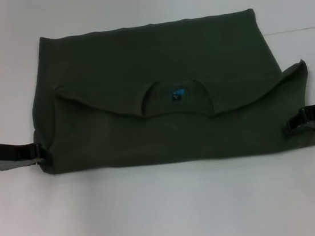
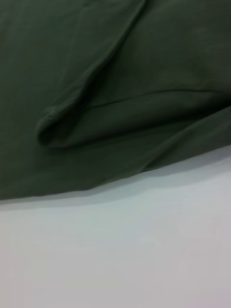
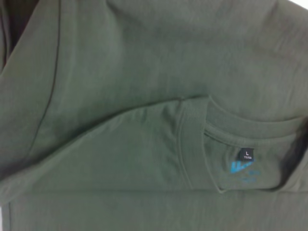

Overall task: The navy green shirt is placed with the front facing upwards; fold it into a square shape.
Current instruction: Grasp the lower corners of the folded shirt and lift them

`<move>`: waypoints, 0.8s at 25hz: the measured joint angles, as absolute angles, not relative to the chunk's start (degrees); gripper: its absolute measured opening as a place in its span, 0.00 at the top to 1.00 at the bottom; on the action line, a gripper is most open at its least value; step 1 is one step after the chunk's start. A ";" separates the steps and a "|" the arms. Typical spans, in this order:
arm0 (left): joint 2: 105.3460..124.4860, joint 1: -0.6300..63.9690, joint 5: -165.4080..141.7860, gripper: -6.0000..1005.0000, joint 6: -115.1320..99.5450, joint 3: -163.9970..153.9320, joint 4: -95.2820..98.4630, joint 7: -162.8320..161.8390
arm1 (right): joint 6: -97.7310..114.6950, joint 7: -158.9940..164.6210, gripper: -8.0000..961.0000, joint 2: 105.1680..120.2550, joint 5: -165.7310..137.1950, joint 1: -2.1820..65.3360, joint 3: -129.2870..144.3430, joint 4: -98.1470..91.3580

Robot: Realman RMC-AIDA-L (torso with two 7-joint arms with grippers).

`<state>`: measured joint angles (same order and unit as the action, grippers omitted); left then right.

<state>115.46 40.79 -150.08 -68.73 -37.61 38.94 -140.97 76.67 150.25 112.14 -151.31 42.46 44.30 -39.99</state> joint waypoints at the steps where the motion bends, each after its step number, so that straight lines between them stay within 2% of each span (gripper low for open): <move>1: 115.44 40.81 -150.08 0.94 -68.76 -37.62 38.94 -140.97 | 76.66 150.25 0.39 112.14 -151.32 42.47 44.32 -40.00; 6: 115.26 40.88 -150.10 0.94 -69.27 -37.58 38.94 -140.97 | 76.63 150.16 0.50 111.94 -151.35 42.55 44.42 -40.02; 8: 115.16 40.92 -150.14 0.94 -69.98 -37.49 38.95 -140.97 | 76.67 149.93 0.76 111.91 -151.35 42.65 44.50 -40.03; 14: 114.74 40.46 -150.21 0.94 -74.53 -37.01 40.21 -140.97 | 77.94 149.25 0.94 111.62 -151.32 42.84 46.01 -40.08; 20: 113.94 39.19 -150.21 0.94 -83.41 -35.57 43.09 -140.97 | 84.63 147.44 0.95 110.61 -151.06 42.93 46.38 -41.05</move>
